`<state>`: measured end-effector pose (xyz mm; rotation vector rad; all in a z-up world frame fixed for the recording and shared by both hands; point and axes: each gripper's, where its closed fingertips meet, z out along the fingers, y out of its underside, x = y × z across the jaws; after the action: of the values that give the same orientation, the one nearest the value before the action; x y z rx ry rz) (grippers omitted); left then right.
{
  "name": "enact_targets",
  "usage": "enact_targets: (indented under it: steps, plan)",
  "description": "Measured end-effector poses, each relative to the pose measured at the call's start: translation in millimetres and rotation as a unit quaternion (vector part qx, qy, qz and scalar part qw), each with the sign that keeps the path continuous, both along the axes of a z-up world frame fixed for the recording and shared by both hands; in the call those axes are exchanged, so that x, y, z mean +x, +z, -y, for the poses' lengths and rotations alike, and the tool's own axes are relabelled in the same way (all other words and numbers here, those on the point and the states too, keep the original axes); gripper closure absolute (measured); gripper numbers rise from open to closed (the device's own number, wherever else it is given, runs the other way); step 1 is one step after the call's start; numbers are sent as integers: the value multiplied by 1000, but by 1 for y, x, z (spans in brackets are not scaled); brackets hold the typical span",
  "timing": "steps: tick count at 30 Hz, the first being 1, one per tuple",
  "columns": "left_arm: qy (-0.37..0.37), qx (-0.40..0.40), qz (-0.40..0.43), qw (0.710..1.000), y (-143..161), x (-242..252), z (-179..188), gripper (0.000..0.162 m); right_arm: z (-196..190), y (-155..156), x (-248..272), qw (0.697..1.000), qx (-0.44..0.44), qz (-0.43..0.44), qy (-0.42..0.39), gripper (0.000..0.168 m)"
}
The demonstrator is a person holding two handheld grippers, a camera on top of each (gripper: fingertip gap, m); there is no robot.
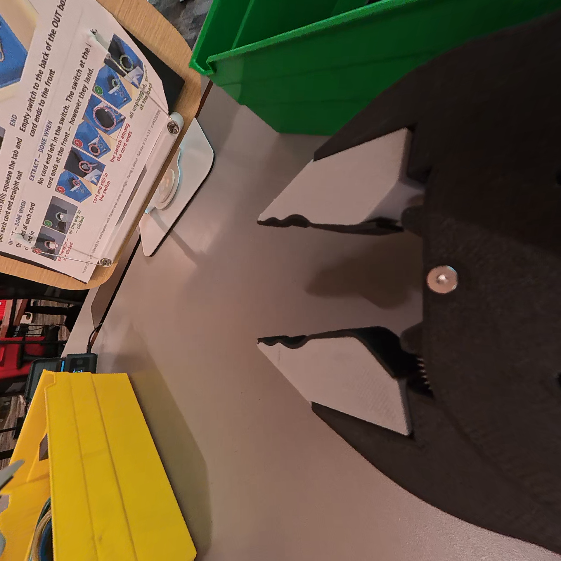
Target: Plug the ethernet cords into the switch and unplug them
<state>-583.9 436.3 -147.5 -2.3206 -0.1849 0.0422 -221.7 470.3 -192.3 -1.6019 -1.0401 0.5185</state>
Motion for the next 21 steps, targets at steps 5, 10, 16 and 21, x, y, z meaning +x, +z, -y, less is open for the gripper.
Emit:
enact_targets:
  steps: [5,10,16,21]
  plan:
    - [-4,-75,-17,997,-25,-19,-18,110,0,0,0,1000,1,2,1,99]
    - [-15,-85,-43,995,-27,-23,-28,115,0,-1,-1,1000,-5,1,2,99]
    - [-6,-124,-53,991,-38,-32,-22,103,0,1,1,1000,-6,-9,2,100]
    - [-4,-168,-48,985,-64,-36,-20,97,0,0,-1,1000,-3,-2,4,101]
